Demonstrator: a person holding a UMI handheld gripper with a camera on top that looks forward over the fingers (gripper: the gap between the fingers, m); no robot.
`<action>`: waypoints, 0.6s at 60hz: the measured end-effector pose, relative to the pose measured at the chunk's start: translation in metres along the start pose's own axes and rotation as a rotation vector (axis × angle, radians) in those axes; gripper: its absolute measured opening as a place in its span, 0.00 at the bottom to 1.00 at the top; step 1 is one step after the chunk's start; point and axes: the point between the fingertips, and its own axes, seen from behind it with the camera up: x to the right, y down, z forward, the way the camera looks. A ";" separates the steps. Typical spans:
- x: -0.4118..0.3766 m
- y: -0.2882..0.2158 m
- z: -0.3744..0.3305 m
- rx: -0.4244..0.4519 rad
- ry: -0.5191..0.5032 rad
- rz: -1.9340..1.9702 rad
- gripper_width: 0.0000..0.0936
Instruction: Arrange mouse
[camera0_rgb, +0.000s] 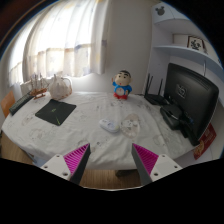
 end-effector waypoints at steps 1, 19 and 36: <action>0.001 0.001 0.004 0.003 -0.001 0.000 0.91; -0.001 0.000 0.087 0.054 -0.021 0.006 0.91; 0.003 -0.011 0.170 0.021 -0.034 -0.007 0.91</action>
